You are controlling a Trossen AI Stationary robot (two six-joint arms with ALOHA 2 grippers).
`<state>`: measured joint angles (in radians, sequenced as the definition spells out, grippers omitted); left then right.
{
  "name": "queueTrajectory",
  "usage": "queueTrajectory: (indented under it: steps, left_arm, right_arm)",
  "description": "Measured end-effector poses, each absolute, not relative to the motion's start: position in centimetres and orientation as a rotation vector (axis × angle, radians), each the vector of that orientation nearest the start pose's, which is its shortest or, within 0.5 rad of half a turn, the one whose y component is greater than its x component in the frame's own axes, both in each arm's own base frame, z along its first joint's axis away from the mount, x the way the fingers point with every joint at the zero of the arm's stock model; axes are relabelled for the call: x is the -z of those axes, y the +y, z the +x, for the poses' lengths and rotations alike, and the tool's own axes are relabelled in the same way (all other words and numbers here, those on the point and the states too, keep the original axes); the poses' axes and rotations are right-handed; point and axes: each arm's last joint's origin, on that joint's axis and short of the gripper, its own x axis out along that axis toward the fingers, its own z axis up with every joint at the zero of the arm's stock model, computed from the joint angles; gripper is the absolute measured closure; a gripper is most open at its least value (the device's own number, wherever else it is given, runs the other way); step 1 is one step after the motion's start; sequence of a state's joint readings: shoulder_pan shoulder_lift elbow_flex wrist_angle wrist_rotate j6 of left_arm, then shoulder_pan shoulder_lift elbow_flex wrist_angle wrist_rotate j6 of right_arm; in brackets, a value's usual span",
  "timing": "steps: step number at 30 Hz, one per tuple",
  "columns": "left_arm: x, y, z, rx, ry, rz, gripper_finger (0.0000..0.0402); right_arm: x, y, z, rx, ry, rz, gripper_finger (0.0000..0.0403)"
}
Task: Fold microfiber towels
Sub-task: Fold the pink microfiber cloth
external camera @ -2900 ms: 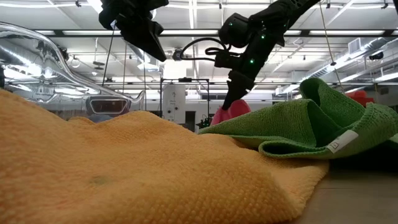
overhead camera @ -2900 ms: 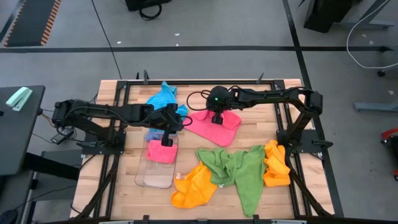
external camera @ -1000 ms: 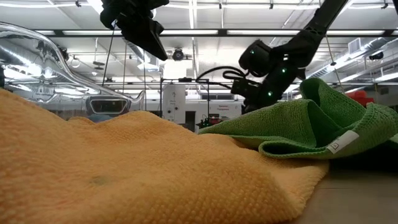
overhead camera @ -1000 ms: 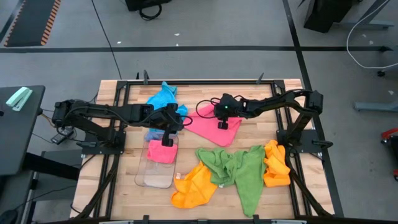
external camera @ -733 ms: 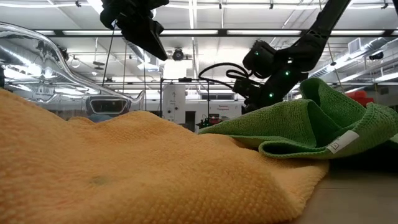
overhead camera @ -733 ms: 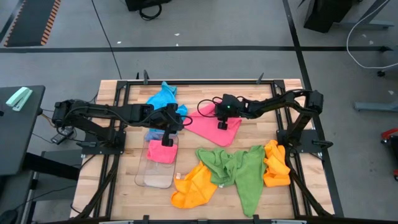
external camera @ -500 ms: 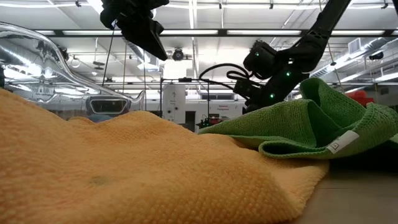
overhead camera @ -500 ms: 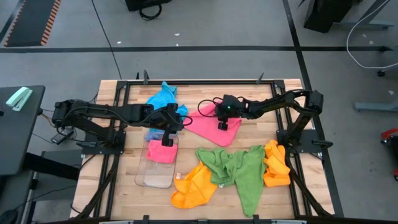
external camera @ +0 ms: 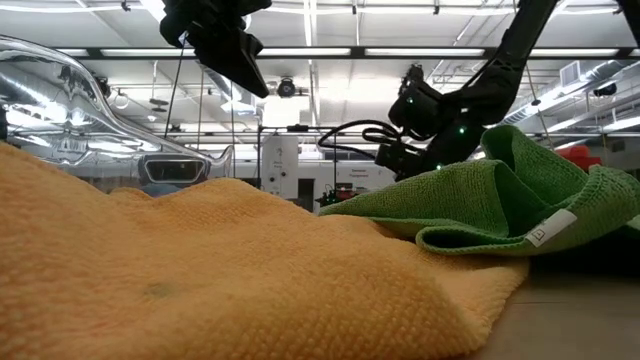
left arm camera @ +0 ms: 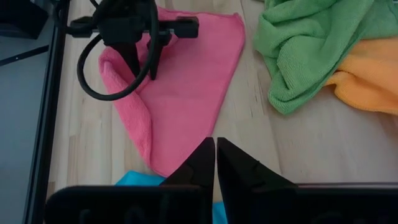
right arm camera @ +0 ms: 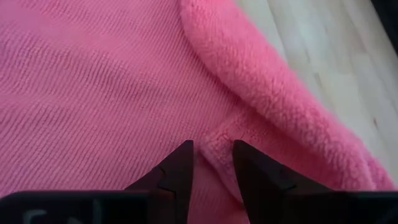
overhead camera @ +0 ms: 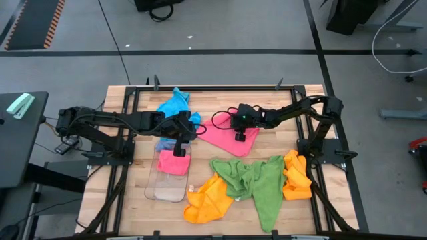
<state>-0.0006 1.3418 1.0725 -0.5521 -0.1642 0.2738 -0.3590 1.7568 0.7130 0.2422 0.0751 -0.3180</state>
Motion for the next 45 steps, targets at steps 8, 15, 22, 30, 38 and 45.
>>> queueTrajectory:
  steps: [8, 15, 22, 30, 38, 45]
  left_arm:
    - [-28.3, 0.5, 27.8, -0.041, 0.836, 0.326, 0.0387]
    - [-28.3, 0.5, 27.8, -0.041, 0.836, 0.325, 0.0376]
    - [-28.3, 0.5, 27.8, -0.041, 0.836, 0.326, 0.0382]
    - [-28.3, 0.5, 27.8, -0.041, 0.835, 0.326, 0.0383]
    - [-28.3, 0.5, 27.8, -0.041, 0.835, 0.326, 0.0383]
    - [-28.3, 0.5, 27.8, -0.041, 0.835, 0.325, 0.0386]
  right_arm:
    - [-11.2, -11.3, 29.0, 0.287, 0.857, -0.175, 0.0308]
    - [-11.2, -11.3, 29.0, 0.298, 0.85, -0.142, 0.0352]
    - [-11.2, -11.4, 29.0, 0.322, 0.841, -0.087, 0.0351]
    - [-11.3, -11.5, 28.9, 0.371, 0.815, 0.013, 0.0349]
    - [-11.3, -11.6, 28.9, 0.44, 0.785, 0.163, 0.0349]
    - [-11.3, -12.3, 28.6, 0.499, 0.764, 0.259, 0.0349]
